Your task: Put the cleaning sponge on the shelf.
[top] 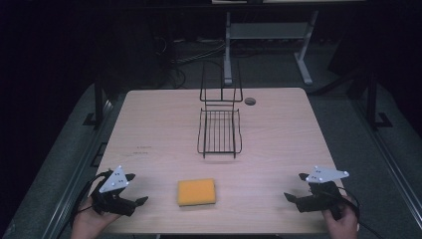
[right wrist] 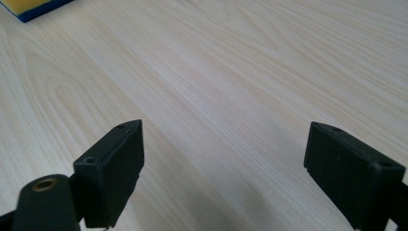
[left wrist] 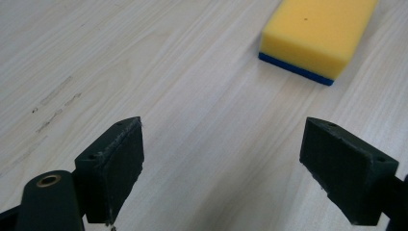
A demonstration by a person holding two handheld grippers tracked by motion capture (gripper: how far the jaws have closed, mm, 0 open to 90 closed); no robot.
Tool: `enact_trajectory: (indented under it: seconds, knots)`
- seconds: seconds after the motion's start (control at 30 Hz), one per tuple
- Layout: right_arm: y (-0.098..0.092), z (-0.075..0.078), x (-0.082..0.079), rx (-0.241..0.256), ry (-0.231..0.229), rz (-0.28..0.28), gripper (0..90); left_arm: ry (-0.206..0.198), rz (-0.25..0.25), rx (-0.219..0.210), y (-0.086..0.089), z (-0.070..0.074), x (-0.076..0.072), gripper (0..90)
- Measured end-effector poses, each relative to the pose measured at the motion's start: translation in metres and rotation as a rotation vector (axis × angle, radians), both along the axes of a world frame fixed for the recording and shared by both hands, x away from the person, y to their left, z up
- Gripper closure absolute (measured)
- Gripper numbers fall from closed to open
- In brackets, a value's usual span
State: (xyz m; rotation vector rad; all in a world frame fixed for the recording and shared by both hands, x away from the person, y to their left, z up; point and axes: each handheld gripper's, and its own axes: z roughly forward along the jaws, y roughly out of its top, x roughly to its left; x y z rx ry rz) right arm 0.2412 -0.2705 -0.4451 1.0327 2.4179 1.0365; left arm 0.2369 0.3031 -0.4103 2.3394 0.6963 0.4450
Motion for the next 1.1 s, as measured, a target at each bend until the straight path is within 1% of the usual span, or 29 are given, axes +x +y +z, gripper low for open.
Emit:
enact_trajectory:
  seconds: [0.03,0.13,0.17,0.23,0.27,0.33,0.4,0.47,0.53,0.57,0.6,0.7,0.83,0.97,1.07,1.1]
  knots:
    - [0.0,0.0,0.0,0.003,0.006,0.0,13.7,0.004,-0.007,0.008,-0.001,0.001,0.0,14.8]
    - [-0.001,-0.001,0.002,0.005,0.011,-0.002,13.7,0.006,-0.017,0.014,-0.002,0.002,0.0,14.8]
    - [-0.003,-0.001,0.002,0.015,0.015,-0.008,13.7,0.006,-0.028,0.018,-0.004,0.004,0.0,14.8]
    - [-0.003,0.0,0.002,0.018,0.014,-0.006,13.7,0.006,-0.044,0.022,-0.007,0.006,0.001,14.8]
    - [-0.003,0.0,0.002,0.014,0.006,-0.006,13.7,0.003,-0.052,0.028,-0.008,0.006,0.001,14.8]
    - [-0.002,0.001,0.002,0.013,0.009,-0.005,13.7,0.003,-0.068,0.034,-0.011,0.009,0.001,14.8]
    - [-0.001,0.001,0.002,0.011,0.007,-0.001,13.7,0.0,-0.091,0.03,-0.015,0.01,0.0,14.8]
    - [0.0,0.001,0.002,0.01,0.012,-0.001,13.7,0.005,-0.113,0.033,-0.018,0.01,0.0,14.8]
    - [0.0,0.001,0.001,0.013,0.01,0.002,13.7,0.017,-0.123,0.044,-0.022,0.009,0.0,14.8]
    - [0.0,0.001,0.001,0.013,0.01,0.002,13.7,0.017,-0.123,0.044,-0.022,0.009,0.0,14.8]
    - [0.0,0.002,-0.001,0.015,0.004,0.004,13.7,0.021,-0.135,0.055,-0.025,0.009,0.0,14.8]
    - [0.0,0.003,-0.002,0.012,-0.001,0.004,13.7,0.026,-0.151,0.065,-0.029,0.01,0.0,14.8]
    - [0.003,0.003,-0.002,0.007,0.001,0.01,13.7,0.031,-0.167,0.089,-0.035,0.01,0.002,14.8]
    - [0.005,0.003,-0.002,0.005,0.001,0.018,13.7,0.036,-0.179,0.087,-0.039,0.011,0.004,14.8]
    - [0.006,0.003,-0.002,0.004,0.002,0.023,13.7,0.039,-0.202,0.108,-0.046,0.014,0.006,14.8]
    - [0.006,0.003,-0.002,0.005,0.002,0.023,13.7,0.039,-0.202,0.108,-0.046,0.014,0.006,14.8]
